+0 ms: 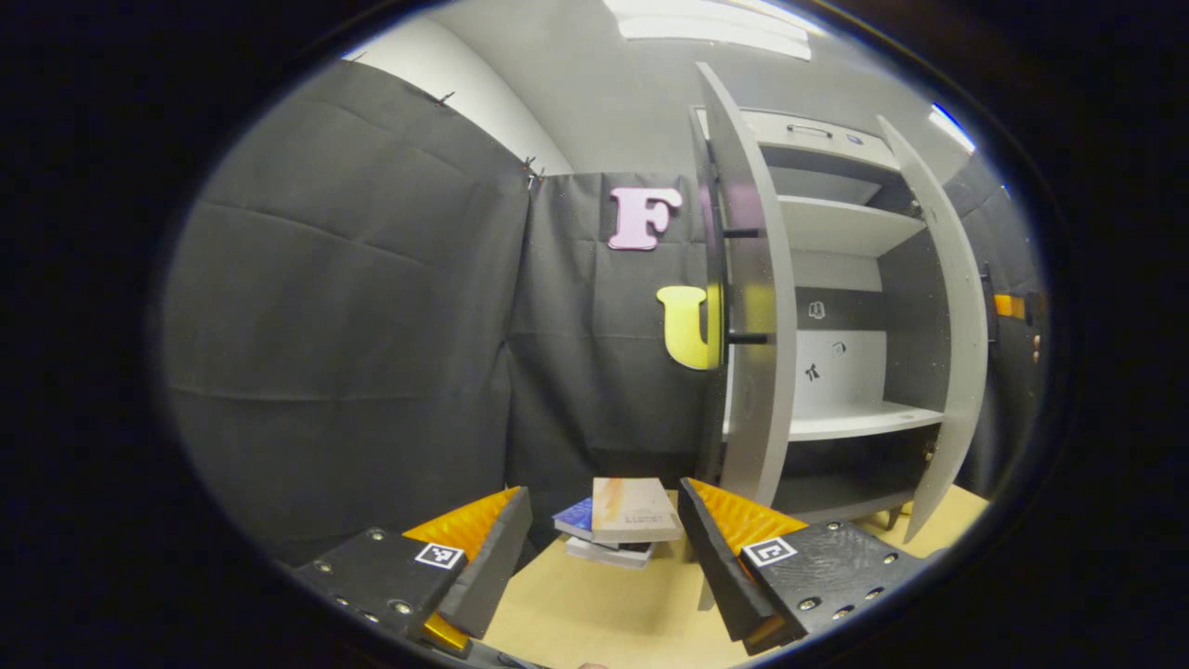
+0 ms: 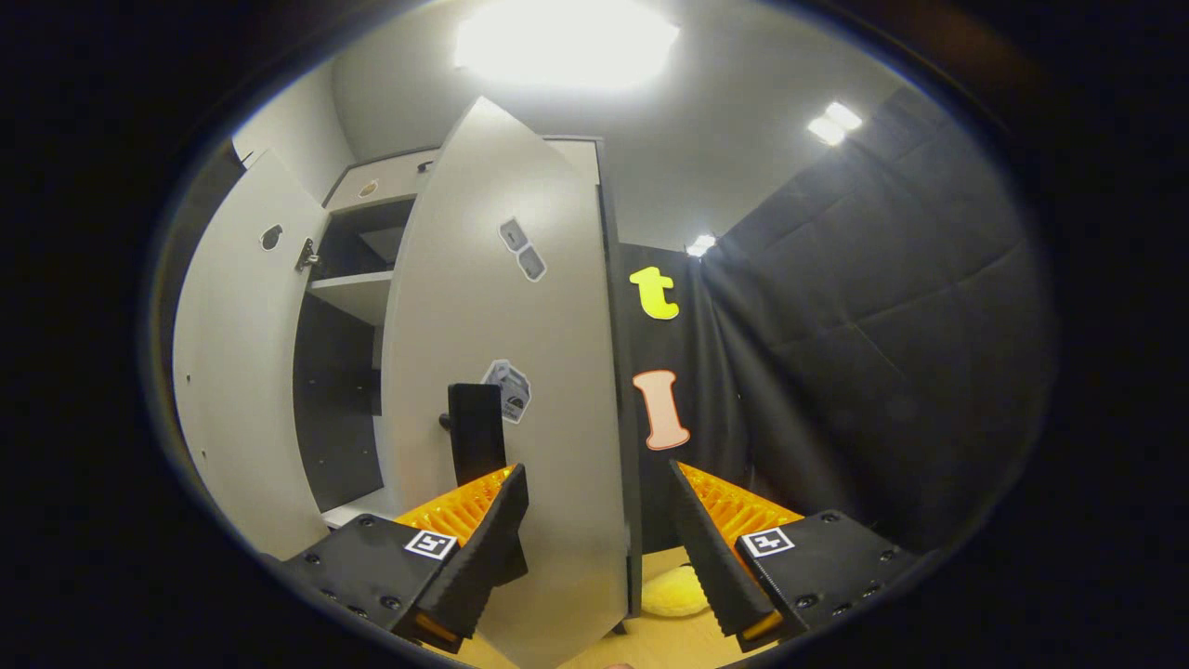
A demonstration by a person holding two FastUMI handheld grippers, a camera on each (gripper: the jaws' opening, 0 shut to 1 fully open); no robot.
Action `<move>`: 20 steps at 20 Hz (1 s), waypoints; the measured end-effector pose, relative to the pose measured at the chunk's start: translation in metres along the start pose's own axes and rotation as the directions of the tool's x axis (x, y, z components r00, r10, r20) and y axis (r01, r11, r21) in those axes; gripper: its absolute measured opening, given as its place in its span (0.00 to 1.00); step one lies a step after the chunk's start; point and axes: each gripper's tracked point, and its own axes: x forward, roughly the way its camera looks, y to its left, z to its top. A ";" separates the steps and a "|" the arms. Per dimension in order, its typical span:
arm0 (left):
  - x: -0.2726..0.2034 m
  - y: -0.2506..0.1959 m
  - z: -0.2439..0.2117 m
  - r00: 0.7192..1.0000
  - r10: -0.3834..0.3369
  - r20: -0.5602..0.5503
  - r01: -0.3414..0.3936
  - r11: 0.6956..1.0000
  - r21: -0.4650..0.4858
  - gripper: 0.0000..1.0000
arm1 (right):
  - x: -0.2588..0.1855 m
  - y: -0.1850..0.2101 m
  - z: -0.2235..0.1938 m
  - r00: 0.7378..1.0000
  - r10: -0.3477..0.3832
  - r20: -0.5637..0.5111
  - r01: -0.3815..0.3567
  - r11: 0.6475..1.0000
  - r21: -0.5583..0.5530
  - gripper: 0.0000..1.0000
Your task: Grasp the bottle in the cabinet with the left hand and place it on the coaster, then close the right door with the right hand and the left door with the left hand.
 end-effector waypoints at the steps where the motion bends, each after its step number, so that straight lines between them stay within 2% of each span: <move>1: -0.001 0.004 -0.001 1.000 0.010 -0.002 -0.010 1.000 0.001 0.93 | 0.004 0.005 -0.002 1.000 0.007 -0.006 -0.007 1.000 -0.002 0.95; 3: -0.007 0.011 -0.001 1.000 0.027 -0.005 -0.027 1.000 0.003 0.93 | 0.010 0.016 -0.006 1.000 0.025 -0.017 -0.025 1.000 -0.001 0.92; 4: -0.008 0.014 -0.001 0.999 0.034 -0.006 -0.034 0.999 0.004 1.00 | 0.013 0.022 -0.008 0.999 0.034 -0.024 -0.034 0.999 0.003 0.95; 5: -0.009 0.015 -0.001 0.999 0.042 -0.007 -0.042 0.999 0.006 0.99 | 0.016 0.026 -0.009 0.999 0.041 -0.029 -0.041 0.999 0.005 0.92; 6: -0.010 0.017 0.000 0.999 0.046 -0.008 -0.046 0.999 0.006 1.00 | 0.018 0.030 -0.010 0.999 0.046 -0.029 -0.046 0.999 0.002 0.95; 7: -0.013 0.019 0.000 0.999 0.050 -0.010 -0.050 0.999 0.005 1.00 | 0.020 0.032 -0.010 0.998 0.049 -0.027 -0.049 0.999 -0.003 0.92; 8: -0.013 0.020 0.000 0.999 0.052 -0.011 -0.052 0.999 0.004 1.00 | 0.021 0.033 -0.010 0.998 0.051 -0.026 -0.051 0.999 -0.011 0.95; 9: -0.014 0.020 0.001 0.998 0.054 -0.014 -0.054 0.999 0.002 0.86 | 0.022 0.035 -0.010 0.998 0.054 -0.025 -0.054 0.998 -0.017 0.95; 10: -0.014 0.021 0.001 0.998 0.054 -0.017 -0.054 0.999 0.000 1.00 | 0.022 0.035 -0.010 0.998 0.056 -0.026 -0.057 0.998 -0.018 0.92; 11: -0.013 0.018 0.003 0.999 0.051 -0.020 -0.051 0.999 -0.004 1.00 | 0.020 0.034 -0.010 0.998 0.058 -0.025 -0.059 0.998 -0.017 0.95; 12: -0.011 0.016 0.007 0.999 0.045 -0.021 -0.045 0.999 -0.007 1.00 | 0.019 0.032 -0.011 0.998 0.056 -0.023 -0.056 0.998 -0.016 0.92; 13: -0.008 0.014 0.010 0.999 0.039 -0.020 -0.039 0.999 -0.010 1.00 | 0.017 0.031 -0.012 0.998 0.053 -0.022 -0.053 0.998 -0.018 0.96; 18: 0.023 0.000 0.045 1.000 -0.006 -0.024 0.006 1.000 -0.023 1.00 | -0.004 0.006 -0.025 0.998 0.045 -0.041 -0.047 0.997 -0.055 0.95; 19: 0.031 0.001 0.059 1.000 -0.006 -0.012 0.006 1.000 -0.013 0.93 | -0.011 -0.003 -0.029 0.998 0.038 -0.046 -0.041 0.997 -0.065 0.95; 20: 0.039 0.001 0.071 1.000 -0.005 0.003 0.005 1.000 -0.002 1.00 | -0.015 -0.011 -0.032 0.998 0.028 -0.052 -0.032 0.997 -0.074 0.95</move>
